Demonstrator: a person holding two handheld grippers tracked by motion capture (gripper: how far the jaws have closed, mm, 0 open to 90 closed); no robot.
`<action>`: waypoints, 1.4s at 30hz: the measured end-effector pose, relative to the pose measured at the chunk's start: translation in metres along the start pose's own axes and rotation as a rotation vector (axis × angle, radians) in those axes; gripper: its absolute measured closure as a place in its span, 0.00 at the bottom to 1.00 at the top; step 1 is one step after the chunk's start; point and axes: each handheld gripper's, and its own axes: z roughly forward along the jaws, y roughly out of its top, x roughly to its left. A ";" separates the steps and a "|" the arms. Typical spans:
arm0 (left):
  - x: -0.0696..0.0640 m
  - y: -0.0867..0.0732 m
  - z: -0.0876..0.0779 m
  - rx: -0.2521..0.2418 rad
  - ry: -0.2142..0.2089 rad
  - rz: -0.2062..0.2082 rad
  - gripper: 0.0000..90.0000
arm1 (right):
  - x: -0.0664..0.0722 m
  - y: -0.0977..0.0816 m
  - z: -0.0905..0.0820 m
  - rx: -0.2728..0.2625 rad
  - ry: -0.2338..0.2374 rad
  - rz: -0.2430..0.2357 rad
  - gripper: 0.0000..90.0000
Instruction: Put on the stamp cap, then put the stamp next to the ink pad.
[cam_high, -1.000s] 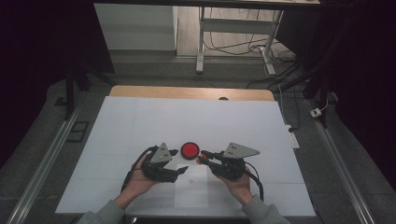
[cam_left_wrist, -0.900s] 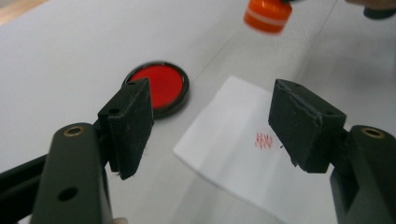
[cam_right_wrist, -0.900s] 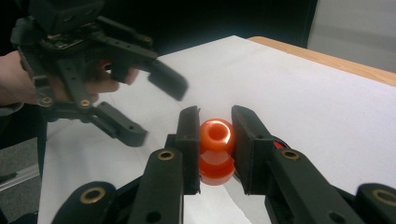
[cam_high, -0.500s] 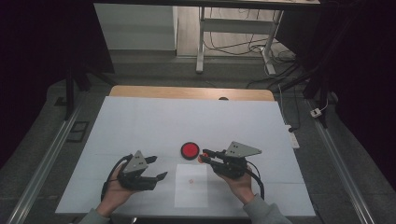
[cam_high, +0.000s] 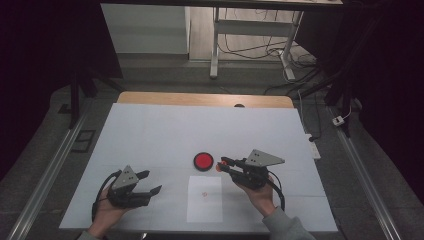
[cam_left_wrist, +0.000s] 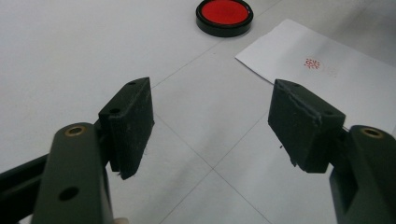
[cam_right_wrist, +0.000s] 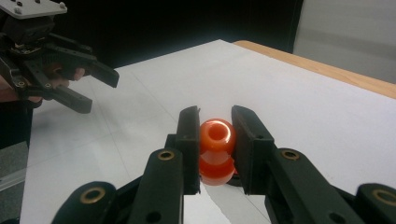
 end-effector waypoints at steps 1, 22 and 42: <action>0.000 0.000 0.000 0.001 0.000 0.000 0.34 | 0.000 0.000 0.000 0.000 -0.001 -0.001 0.81; 0.005 -0.009 -0.001 0.023 0.008 -0.015 0.34 | -0.020 -0.005 0.017 0.055 -0.083 0.013 0.81; 0.007 -0.011 0.001 0.037 0.010 -0.023 0.33 | -0.048 -0.014 0.052 0.146 -0.188 0.019 0.80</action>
